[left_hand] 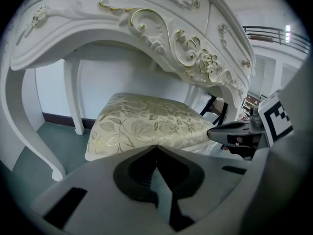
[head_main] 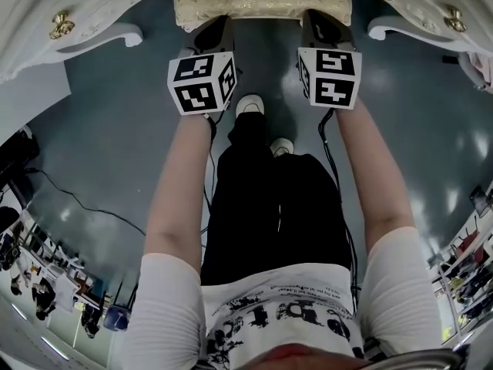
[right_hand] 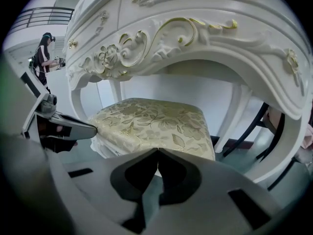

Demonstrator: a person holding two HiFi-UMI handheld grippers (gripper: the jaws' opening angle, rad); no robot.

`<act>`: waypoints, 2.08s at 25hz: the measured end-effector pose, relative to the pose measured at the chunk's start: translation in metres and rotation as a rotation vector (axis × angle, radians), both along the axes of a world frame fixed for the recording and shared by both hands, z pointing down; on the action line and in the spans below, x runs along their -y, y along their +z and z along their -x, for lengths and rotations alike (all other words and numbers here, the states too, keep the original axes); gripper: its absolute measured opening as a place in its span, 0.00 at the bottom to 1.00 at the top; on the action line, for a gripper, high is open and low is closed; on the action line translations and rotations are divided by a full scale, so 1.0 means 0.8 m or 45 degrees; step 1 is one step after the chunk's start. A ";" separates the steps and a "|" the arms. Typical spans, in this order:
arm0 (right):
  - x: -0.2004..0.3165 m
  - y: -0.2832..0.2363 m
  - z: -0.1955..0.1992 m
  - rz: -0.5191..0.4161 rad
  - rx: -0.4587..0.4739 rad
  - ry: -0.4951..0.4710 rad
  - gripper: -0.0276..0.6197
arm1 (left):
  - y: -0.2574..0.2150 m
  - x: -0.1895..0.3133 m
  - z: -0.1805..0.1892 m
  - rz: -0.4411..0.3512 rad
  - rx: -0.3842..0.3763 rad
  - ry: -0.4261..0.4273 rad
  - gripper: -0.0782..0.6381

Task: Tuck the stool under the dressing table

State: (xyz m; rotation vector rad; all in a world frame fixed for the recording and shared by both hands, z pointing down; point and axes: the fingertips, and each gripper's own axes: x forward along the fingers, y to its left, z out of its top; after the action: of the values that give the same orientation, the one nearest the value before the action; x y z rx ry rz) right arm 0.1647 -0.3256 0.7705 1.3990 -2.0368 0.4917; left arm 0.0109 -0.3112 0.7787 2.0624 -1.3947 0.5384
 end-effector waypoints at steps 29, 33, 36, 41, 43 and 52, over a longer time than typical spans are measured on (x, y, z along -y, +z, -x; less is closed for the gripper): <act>-0.102 -0.320 0.036 0.004 0.223 0.136 0.07 | -0.338 -0.106 0.045 -0.096 -0.048 0.081 0.14; -0.112 -0.460 0.079 -0.093 0.211 0.087 0.07 | -0.483 -0.109 0.095 -0.204 -0.114 0.032 0.14; -0.117 -0.551 0.104 -0.186 0.203 0.036 0.07 | -0.570 -0.106 0.122 -0.277 -0.127 0.031 0.14; -0.117 -0.703 0.142 -0.337 0.203 0.008 0.07 | -0.713 -0.093 0.150 -0.389 -0.149 0.093 0.14; -0.102 -0.758 0.148 -0.421 0.206 0.010 0.07 | -0.767 -0.077 0.154 -0.465 -0.149 0.120 0.14; -0.094 -0.910 0.143 -0.620 0.284 0.072 0.07 | -0.939 -0.068 0.170 -0.750 -0.092 0.203 0.14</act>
State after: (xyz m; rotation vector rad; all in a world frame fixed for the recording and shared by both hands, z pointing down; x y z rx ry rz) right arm 0.0501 -0.2505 0.0425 1.7501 -2.4125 0.1823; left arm -0.1248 -0.2569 0.0273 2.6403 -1.4751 0.1104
